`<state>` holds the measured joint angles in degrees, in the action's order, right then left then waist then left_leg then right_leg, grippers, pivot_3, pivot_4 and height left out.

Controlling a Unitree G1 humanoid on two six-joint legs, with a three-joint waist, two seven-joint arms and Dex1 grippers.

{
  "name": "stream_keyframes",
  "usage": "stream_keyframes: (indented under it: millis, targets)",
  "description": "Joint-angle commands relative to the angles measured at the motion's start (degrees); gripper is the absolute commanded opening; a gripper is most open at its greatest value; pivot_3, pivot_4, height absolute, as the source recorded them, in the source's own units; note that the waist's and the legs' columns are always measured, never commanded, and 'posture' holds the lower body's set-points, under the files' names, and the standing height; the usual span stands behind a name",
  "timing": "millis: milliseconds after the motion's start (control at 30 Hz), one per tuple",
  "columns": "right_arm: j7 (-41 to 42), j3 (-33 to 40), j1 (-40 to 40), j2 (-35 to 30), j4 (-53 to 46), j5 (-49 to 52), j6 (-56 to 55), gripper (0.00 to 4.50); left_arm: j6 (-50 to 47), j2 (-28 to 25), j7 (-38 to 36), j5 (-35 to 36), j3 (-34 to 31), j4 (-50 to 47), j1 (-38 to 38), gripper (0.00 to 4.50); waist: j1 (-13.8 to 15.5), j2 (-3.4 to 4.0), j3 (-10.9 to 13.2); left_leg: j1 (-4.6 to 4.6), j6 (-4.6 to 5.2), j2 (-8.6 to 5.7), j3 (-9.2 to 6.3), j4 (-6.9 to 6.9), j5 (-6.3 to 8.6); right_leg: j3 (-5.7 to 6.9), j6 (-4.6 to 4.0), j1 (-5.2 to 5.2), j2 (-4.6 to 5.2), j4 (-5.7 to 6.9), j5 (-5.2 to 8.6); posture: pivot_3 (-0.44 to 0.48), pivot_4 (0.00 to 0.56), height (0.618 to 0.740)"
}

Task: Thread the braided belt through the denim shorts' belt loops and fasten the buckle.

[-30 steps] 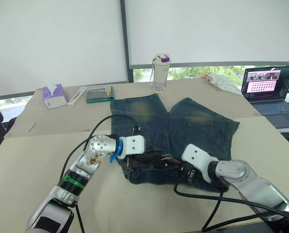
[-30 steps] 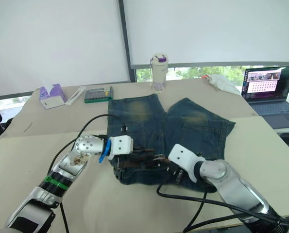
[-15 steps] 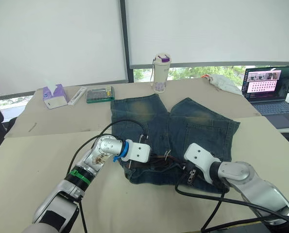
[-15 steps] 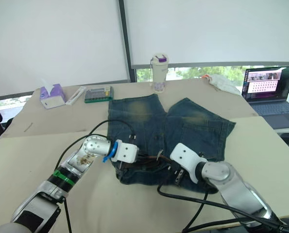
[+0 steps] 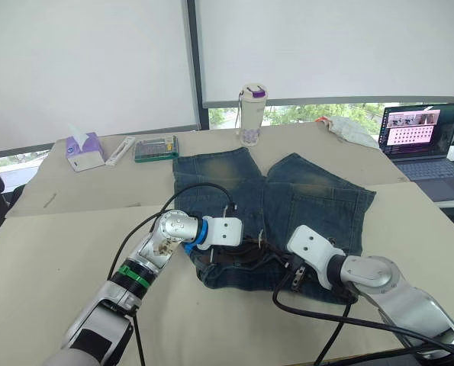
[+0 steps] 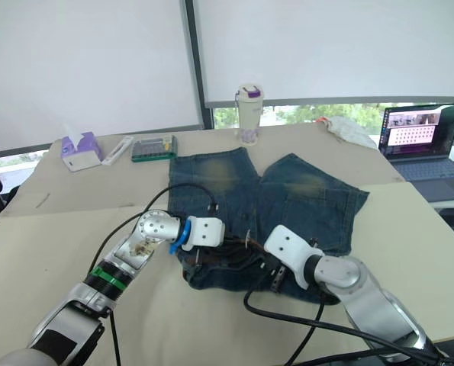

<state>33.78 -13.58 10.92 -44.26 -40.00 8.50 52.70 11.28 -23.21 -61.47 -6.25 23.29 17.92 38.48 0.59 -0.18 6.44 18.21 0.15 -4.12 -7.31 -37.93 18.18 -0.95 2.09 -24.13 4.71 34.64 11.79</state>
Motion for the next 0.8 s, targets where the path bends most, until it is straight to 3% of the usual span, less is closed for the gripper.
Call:
stream_keyframes:
  millis: [33,167,400,500,667,767,800]
  targets:
    - [0.6,-0.1,0.6,-0.2,-2.2,-0.3,-2.4,0.02,-0.6,-0.5,0.8,0.9,-1.5,-2.0,-0.3,0.0,0.1,-0.01,0.0,0.0,0.0,0.0,-0.01,0.0,0.0,0.0,0.0,0.0,0.0,0.0,0.0,0.0,0.15,0.74]
    - [0.6,0.1,0.6,-0.2,-2.0,-0.7,-2.3,0.02,-1.3,-0.5,1.5,1.1,-2.2,-2.3,-0.6,0.0,0.0,0.0,0.0,0.01,0.0,-0.01,0.0,0.0,0.0,0.0,0.0,0.0,0.01,-0.01,0.0,0.0,0.15,0.74]
    - [0.4,2.6,-5.8,-4.0,-2.8,-1.9,-2.3,0.02,-8.4,-1.5,2.7,7.7,-9.5,-3.5,-1.8,0.0,0.1,0.01,0.0,0.01,0.0,0.0,-0.02,0.0,0.0,0.01,0.01,0.0,0.01,0.0,0.0,0.0,0.15,0.74]
    - [3.9,5.8,-9.9,-3.1,-7.2,3.9,-1.8,1.03,-12.0,-0.3,6.1,10.5,-13.0,-5.6,-3.3,0.0,0.2,-0.01,0.0,0.0,-0.01,0.01,-0.05,0.0,0.0,0.02,0.02,0.01,0.03,0.0,0.01,0.0,0.15,0.74]
    - [2.8,15.8,-10.8,2.5,-10.5,10.5,3.1,2.73,-22.6,3.8,14.8,15.0,-18.2,-13.2,-7.0,0.0,0.2,-0.06,0.0,-0.01,-0.01,0.03,-0.06,-0.02,-0.01,-0.05,0.02,0.02,0.04,0.13,0.01,0.0,0.15,0.74]
    - [4.6,18.9,-10.0,2.9,-11.6,15.0,4.5,2.73,-26.8,5.1,18.1,16.4,-19.2,-16.6,-9.3,0.0,0.1,-0.04,0.0,-0.05,-0.01,0.03,-0.04,-0.02,0.0,-0.05,0.02,0.03,0.04,0.14,0.01,0.0,0.15,0.74]
    - [4.3,19.3,-9.1,3.4,-11.1,16.3,5.0,2.47,-27.5,5.2,18.7,16.4,-18.9,-17.8,-10.4,0.0,0.1,-0.04,0.0,-0.05,-0.01,0.04,-0.05,-0.02,0.0,-0.05,0.02,0.03,0.01,0.13,0.01,0.0,0.15,0.74]
